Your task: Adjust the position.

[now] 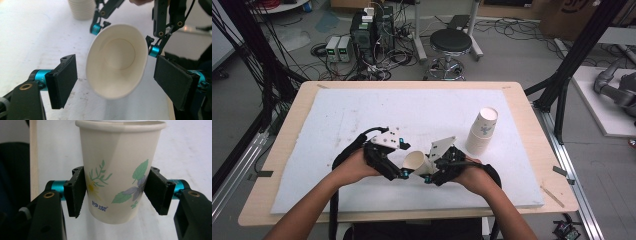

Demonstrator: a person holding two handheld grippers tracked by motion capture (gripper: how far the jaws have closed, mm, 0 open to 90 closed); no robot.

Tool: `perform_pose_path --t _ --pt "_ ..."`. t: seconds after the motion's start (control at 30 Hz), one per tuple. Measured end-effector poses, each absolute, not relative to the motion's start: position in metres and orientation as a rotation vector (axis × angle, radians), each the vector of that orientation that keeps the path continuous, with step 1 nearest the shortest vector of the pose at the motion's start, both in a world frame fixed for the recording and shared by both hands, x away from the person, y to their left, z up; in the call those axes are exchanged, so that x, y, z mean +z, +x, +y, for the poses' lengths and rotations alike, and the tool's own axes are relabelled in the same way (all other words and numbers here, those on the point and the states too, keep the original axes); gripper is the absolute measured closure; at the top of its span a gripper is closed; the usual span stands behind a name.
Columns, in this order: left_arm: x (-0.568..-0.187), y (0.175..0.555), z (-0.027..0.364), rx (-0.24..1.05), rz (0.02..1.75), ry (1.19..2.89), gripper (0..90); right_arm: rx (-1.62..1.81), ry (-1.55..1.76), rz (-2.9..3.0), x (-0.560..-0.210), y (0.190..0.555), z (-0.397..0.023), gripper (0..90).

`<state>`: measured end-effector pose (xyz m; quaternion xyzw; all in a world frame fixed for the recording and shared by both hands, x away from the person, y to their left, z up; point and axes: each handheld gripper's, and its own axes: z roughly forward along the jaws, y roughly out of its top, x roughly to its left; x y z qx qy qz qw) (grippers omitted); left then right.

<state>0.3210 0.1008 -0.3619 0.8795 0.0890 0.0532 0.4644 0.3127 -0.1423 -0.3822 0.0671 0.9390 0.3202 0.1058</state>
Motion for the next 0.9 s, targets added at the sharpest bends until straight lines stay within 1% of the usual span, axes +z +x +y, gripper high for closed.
perform_pose_path --t 0.17,0.33,0.43,0.7,0.9 --pt "-0.364 0.320 0.123 0.165 0.300 2.015 19.1 1.021 0.279 2.713 -0.385 0.312 -0.162 36.7" --pt "-0.377 0.317 0.142 0.249 0.377 1.898 18.8 1.141 0.366 2.644 -0.392 0.309 -0.182 36.0" --pt "-0.384 0.317 0.150 0.250 0.398 1.856 18.5 1.209 0.395 2.599 -0.396 0.306 -0.192 35.9" --pt "-0.403 0.315 0.167 0.331 0.487 1.756 18.7 1.388 0.493 2.453 -0.404 0.302 -0.209 35.6" --pt "-0.415 0.314 0.176 0.368 0.542 1.695 19.2 1.453 0.543 2.377 -0.407 0.303 -0.217 35.1"
